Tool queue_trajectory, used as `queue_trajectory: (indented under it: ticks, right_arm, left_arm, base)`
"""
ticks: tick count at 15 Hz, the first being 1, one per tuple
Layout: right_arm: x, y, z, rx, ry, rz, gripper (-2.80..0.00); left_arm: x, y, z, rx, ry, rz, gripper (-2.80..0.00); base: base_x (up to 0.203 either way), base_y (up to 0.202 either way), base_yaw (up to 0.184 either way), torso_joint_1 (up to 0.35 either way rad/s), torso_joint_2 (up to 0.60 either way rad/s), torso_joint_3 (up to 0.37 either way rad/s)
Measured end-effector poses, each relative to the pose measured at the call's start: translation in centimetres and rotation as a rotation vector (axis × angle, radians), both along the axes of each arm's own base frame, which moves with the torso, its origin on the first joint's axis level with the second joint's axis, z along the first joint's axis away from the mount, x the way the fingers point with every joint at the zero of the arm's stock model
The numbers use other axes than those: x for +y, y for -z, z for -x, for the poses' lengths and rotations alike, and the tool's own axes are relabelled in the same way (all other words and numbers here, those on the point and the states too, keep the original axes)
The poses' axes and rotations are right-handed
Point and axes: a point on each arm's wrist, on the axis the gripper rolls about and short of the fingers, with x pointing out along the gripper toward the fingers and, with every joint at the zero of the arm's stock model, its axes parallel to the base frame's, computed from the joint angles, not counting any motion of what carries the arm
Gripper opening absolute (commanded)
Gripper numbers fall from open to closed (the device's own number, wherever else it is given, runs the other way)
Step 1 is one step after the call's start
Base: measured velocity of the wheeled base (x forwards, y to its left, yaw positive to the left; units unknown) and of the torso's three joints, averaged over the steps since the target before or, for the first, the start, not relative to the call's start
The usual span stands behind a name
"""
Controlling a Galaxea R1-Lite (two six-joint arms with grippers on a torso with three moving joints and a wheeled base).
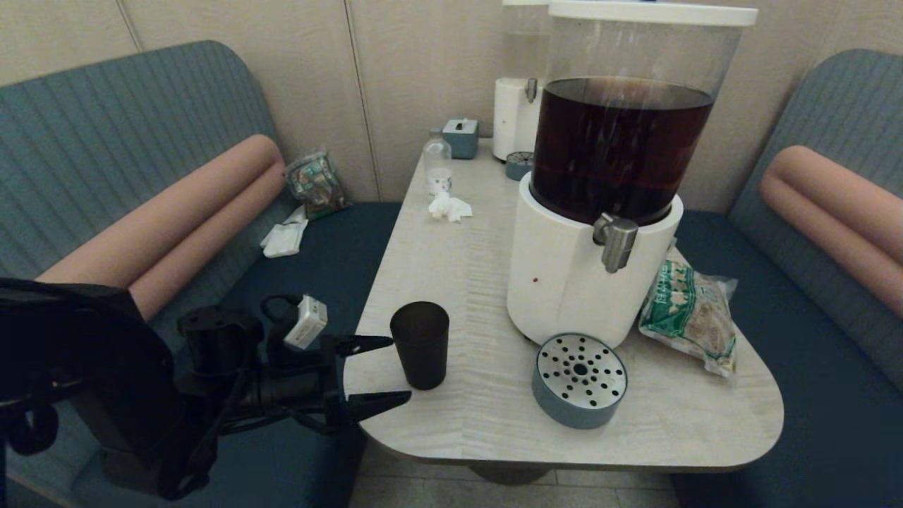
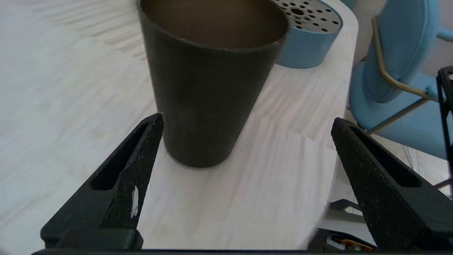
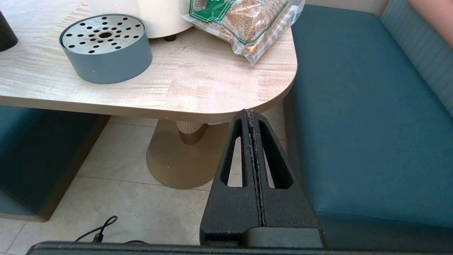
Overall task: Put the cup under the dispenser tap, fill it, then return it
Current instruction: Pick up the cup
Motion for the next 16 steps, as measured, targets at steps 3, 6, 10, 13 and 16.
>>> queue_trajectory:
  ticks: [3,6,10,13,16]
  right_arm:
    - [0.0,0.0,0.0,0.0,0.0,0.0,-2.8]
    - [0.0,0.0,0.0,0.0,0.0,0.001,-2.8]
    - [0.0,0.0,0.0,0.0,0.0,0.0,-2.8]
    - [0.0,0.0,0.0,0.0,0.0,0.0,-2.8]
    - [0.0,0.0,0.0,0.0,0.0,0.0,-2.8]
  left_arm:
    - [-0.9,0.6,-1.1,-0.007,-0.014,-0.005,0.0]
    - [-1.6,1.2,-2.1,-0.012,-0.029,-0.009,0.0]
    - [-2.4,1.4,-3.3,-0.025,-0.041,-0.003,0.0]
    - [-3.0,1.6,-3.8,-0.034,-0.048,-0.001,0.0]
    - [-3.4,1.5,-4.2,-0.043,-0.059,0.018,0.0]
  base:
    - [0.0,0.0,0.0,0.0,0.0,0.0]
    - [0.0,0.0,0.0,0.0,0.0,0.0]
    - [0.0,0.0,0.0,0.0,0.0,0.0]
    - [0.0,0.0,0.0,0.0,0.0,0.0]
    - [0.0,0.0,0.0,0.0,0.0,0.0]
